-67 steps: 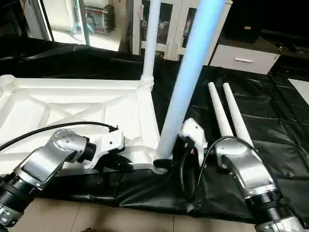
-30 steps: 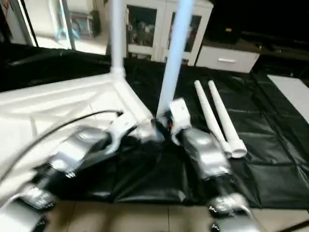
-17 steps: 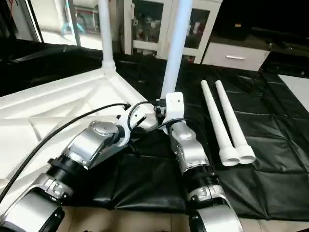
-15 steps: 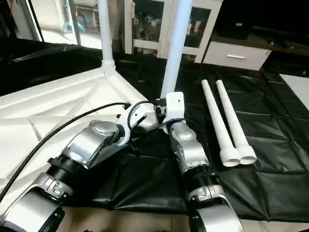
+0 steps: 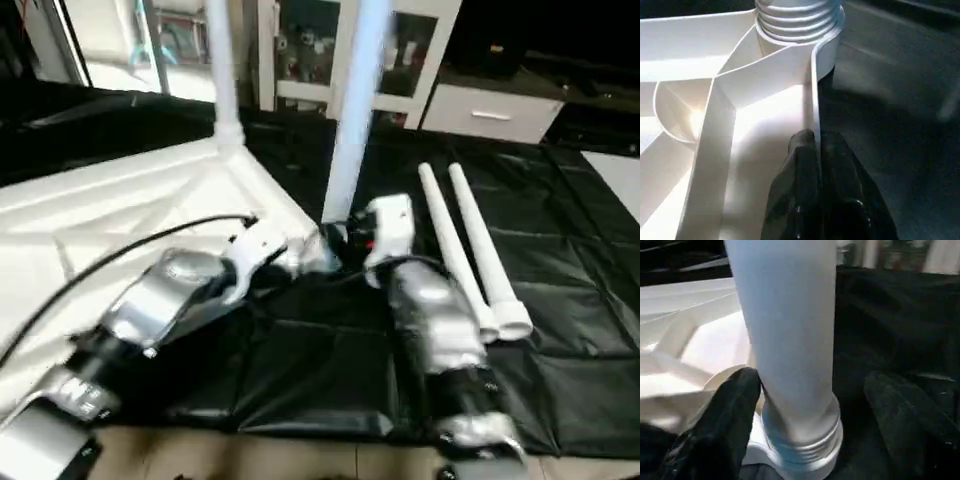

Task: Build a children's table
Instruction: Rotate leg to tighten

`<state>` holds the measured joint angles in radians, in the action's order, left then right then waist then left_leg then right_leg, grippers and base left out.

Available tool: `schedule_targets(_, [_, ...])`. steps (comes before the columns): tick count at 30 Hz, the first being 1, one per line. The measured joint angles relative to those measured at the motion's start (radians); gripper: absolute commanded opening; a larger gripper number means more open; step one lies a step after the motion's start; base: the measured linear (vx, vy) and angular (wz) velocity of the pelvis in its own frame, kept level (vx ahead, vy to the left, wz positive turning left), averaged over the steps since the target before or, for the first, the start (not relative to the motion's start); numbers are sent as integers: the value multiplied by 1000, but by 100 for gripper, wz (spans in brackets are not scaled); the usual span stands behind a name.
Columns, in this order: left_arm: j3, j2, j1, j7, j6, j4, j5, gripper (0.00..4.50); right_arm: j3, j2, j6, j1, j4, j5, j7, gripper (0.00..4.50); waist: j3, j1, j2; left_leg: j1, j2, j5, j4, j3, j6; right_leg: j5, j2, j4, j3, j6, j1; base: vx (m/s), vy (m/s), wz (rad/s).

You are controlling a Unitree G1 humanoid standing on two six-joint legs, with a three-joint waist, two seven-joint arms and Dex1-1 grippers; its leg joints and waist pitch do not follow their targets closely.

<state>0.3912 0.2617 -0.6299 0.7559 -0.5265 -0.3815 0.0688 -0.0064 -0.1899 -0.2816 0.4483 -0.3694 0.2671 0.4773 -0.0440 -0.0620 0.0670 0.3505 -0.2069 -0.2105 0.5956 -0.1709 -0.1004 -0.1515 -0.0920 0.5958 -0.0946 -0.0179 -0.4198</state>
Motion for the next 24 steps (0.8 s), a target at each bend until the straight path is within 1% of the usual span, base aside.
schedule_targets(3, [30,62,39,100,48,64,-16,0,20,-84,-15,-29,45,21,139,408,0,-5,0,0,0,0,0,0,0,0,0,0,0,0,1,0,0,0])
schedule_targets(4, [36,87,50,133,56,84,-21,0,33,-109,-16,-35,55,24,186,418,0,-6,0,0,0,0,0,0,0,0,0,0,0,0,0,0,0,0])
schedule_targets(6, [53,140,87,216,77,148,-53,0,67,-185,-15,-66,100,41,311,442,0,-14,0,0,0,0,0,0,0,0,0,0,0,1,1,0,0,0])
schedule_targets(8, [66,170,102,273,75,185,-71,0,96,-231,-17,-79,133,46,399,447,0,-23,0,-1,0,0,1,0,0,0,0,0,0,0,1,0,0,0])
schedule_targets(10, [78,183,115,310,70,214,-77,0,112,-273,-19,-93,158,46,463,447,0,-31,0,-2,-1,0,1,-1,0,-1,0,0,0,1,2,0,0,0])
schedule_targets(12, [88,184,115,334,70,222,-79,0,134,-296,-24,-94,165,41,502,447,0,-33,0,-1,-1,1,3,-1,1,-1,-1,0,1,1,2,0,0,0])
schedule_targets(20, [98,199,122,366,71,246,-85,0,172,-333,-39,-99,172,44,613,447,-1,-31,1,-1,-1,1,4,-1,1,-1,-1,1,2,2,2,0,0,0])
schedule_targets(23, [98,201,123,374,71,249,-86,0,177,-342,-38,-105,172,44,643,447,-1,-32,1,0,-1,1,4,-1,1,-1,-1,1,2,2,2,0,0,0])
schedule_targets(24, [98,202,123,374,71,249,-86,0,180,-348,-35,-106,172,43,655,431,-1,-32,1,0,-1,1,4,-1,1,-1,-1,1,2,2,2,0,0,0])
